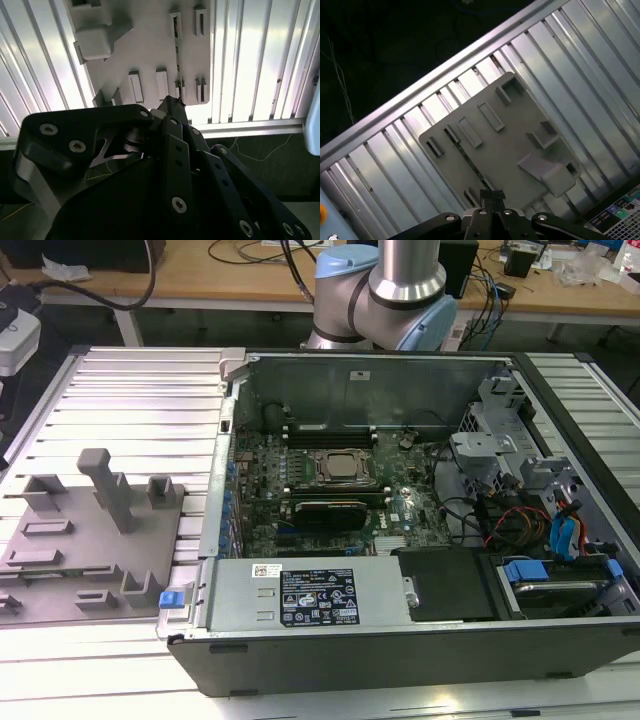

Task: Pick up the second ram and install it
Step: 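Pick up the second ram and move it above second insertion slot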

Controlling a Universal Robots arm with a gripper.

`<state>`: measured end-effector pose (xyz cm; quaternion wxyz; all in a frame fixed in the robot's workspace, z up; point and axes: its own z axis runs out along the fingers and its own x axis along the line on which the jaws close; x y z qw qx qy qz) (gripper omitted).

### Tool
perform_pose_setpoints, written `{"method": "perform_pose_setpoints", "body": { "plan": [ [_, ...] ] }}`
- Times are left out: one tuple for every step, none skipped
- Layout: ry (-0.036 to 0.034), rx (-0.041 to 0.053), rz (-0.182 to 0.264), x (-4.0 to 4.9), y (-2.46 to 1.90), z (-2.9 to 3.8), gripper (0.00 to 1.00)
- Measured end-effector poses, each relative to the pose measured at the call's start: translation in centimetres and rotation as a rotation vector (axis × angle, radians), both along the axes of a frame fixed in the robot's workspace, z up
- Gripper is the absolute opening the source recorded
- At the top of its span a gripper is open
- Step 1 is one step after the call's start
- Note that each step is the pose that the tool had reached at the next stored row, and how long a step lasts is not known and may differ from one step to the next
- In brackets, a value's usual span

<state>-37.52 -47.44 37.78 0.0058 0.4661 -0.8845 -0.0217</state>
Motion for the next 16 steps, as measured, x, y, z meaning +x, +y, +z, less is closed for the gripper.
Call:
{"method": "perform_pose_setpoints", "body": {
  "plan": [
    [-0.0001, 0.0000, 0.010, 0.00, 0.00, 0.00, 0.11],
    [0.0000, 0.0000, 0.029, 0.00, 0.00, 0.00, 0.11],
    [-0.0001, 0.0001, 0.051, 0.00, 0.00, 0.00, 0.11],
    [-0.0001, 0.0000, 0.065, 0.00, 0.00, 0.00, 0.11],
    [0.0000, 0.0000, 0.091, 0.00, 0.00, 0.00, 0.11],
    [-0.0001, 0.0000, 0.118, 0.00, 0.00, 0.00, 0.11],
    [0.0000, -0.0001, 0.143, 0.00, 0.00, 0.00, 0.11],
    [-0.0001, 0.0000, 0.163, 0.00, 0.00, 0.00, 0.11],
    [-0.0001, 0.0000, 0.176, 0.00, 0.00, 0.00, 0.11],
    [0.0000, 0.0000, 0.195, 0.00, 0.00, 0.00, 0.11],
    [0.0000, 0.0000, 0.210, 0.00, 0.00, 0.00, 0.11],
    [-0.0001, 0.0000, 0.230, 0.00, 0.00, 0.00, 0.11],
    [-0.0001, 0.0000, 0.253, 0.00, 0.00, 0.00, 0.11],
    [-0.0001, 0.0001, 0.273, 0.00, 0.00, 0.00, 0.11],
    [0.0000, 0.0000, 0.291, 0.00, 0.00, 0.00, 0.11],
    [-0.0001, 0.0001, 0.306, 0.00, 0.00, 0.00, 0.11]
  ]
}}
